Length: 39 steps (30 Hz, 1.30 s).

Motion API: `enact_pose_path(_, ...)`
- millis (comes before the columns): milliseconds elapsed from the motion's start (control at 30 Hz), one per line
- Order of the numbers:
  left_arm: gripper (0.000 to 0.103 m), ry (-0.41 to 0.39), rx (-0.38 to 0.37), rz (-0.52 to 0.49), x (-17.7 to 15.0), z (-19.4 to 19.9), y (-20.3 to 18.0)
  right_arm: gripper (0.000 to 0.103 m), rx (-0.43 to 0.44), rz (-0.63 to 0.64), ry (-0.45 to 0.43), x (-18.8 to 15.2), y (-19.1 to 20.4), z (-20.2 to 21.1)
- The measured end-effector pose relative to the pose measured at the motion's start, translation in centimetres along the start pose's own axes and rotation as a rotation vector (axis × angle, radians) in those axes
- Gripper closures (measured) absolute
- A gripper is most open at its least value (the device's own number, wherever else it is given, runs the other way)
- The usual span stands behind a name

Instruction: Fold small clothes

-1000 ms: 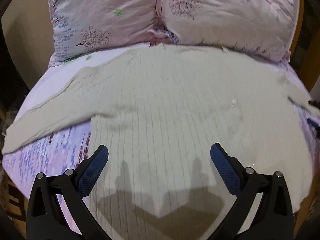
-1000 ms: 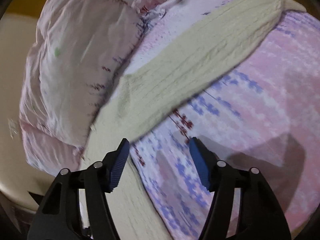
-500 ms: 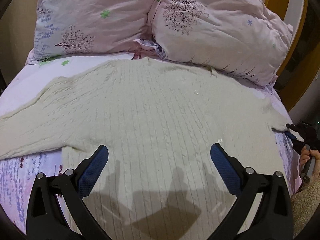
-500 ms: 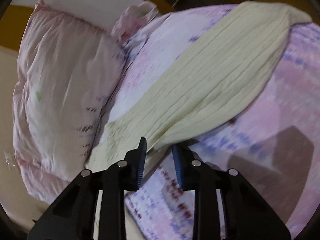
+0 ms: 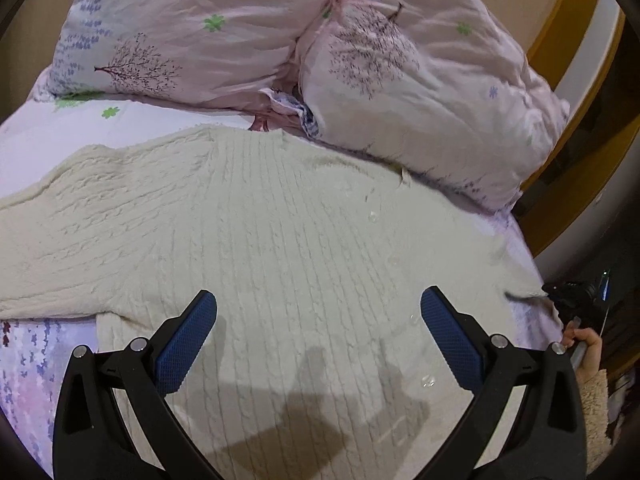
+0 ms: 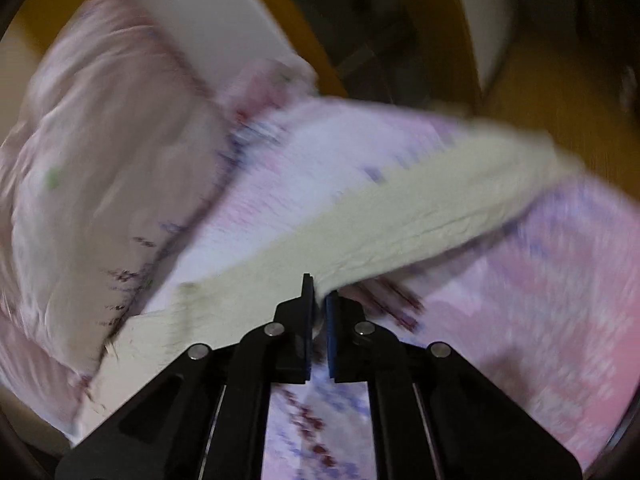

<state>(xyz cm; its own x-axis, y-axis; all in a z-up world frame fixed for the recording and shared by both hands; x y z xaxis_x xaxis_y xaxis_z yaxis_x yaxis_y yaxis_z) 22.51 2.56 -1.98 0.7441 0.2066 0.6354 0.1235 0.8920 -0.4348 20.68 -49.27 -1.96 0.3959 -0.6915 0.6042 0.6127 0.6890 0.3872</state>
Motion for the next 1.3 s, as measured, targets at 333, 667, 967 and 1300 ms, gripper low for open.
enact_pose_path(333, 0.001, -0.017, -0.097, 0.119, 1.1, 0.0, 0.5, 0.098, 0.374, 0.582, 0.012, -10.1, 21.7, 7.0)
enact_pose_path(667, 0.003, 0.024, -0.160, 0.197, 0.8, -0.6, 1.0, 0.043, 0.479, 0.465, 0.455, -20.9, 23.2, 1.5)
enact_pose_path(967, 0.006, 0.034, -0.195, 0.232, 0.7, -0.7, 1.2, 0.061, 0.391, 0.063, 0.408, -14.9, 17.9, -1.3)
enact_pose_path(1300, 0.014, 0.041, -0.245, 0.308, 1.0, -0.6, 1.9, 0.096, 0.377, 0.425, 0.121, -14.3, 25.6, 3.0)
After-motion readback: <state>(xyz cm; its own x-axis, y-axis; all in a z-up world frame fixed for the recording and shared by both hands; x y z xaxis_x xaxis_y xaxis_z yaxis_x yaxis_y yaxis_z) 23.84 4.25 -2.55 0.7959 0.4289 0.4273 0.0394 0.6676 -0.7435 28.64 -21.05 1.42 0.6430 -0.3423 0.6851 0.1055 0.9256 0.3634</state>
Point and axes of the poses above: each gripper's, at about its wrist camera, not at the fingertips, and z roughly against the way its jaws point, y to its left, x to its top, the point moved 9 cm from there along -z, roughly the way its jaws point, and after that the axes turned 3 degrees about -x, right-handed, at the moved point
